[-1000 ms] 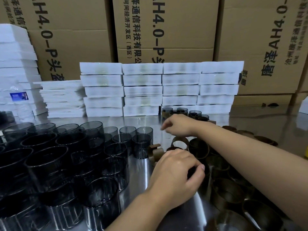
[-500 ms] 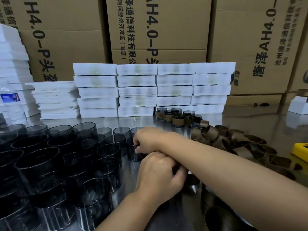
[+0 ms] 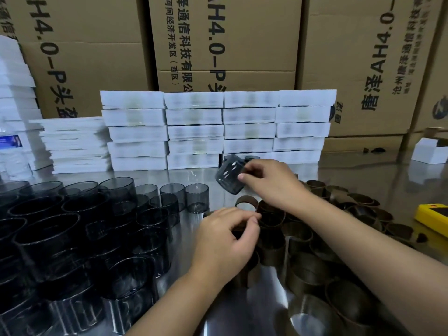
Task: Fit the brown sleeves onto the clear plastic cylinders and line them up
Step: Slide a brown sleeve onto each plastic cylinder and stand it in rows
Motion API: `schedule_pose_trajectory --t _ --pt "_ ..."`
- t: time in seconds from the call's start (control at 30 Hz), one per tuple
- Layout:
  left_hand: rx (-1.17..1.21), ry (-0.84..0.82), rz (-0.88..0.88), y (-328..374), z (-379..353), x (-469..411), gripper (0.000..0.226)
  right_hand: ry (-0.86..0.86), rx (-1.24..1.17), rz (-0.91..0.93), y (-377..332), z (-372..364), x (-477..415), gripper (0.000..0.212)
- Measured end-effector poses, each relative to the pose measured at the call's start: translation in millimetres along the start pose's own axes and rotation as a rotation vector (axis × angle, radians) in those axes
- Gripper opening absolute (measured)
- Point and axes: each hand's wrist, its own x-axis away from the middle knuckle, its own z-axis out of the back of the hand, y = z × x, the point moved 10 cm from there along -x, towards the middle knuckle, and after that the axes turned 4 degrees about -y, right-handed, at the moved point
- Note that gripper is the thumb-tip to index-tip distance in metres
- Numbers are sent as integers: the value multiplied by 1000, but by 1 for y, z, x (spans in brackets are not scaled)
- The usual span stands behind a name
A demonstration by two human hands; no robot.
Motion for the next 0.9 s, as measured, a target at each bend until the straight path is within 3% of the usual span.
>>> schedule_pose_trajectory --t 0.1,0.17,0.3,0.43,0.57,0.67,0.77,0.9 --pt "86 81 115 -16 7 0 28 53 -155 -96 24 20 9 15" --pt "160 125 205 -27 12 1 19 47 -397 -158 34 23 18 17" --pt "311 91 406 -49 6 4 30 -128 -934 -153 27 2 41 14" --pt "454 2 412 -48 -10 3 61 -277 -1145 -150 12 -17 57 16" --pt "621 5 453 -53 -14 5 43 -313 -1288 -158 6 -25 66 28" --pt "613 39 441 -52 -8 4 50 -222 -1166 -183 13 -23 66 24" --pt "632 64 464 -48 -2 4 62 -99 -865 -206 25 -13 64 11" --pt "858 129 548 -49 -3 4 67 -241 -327 6 9 -23 70 3"
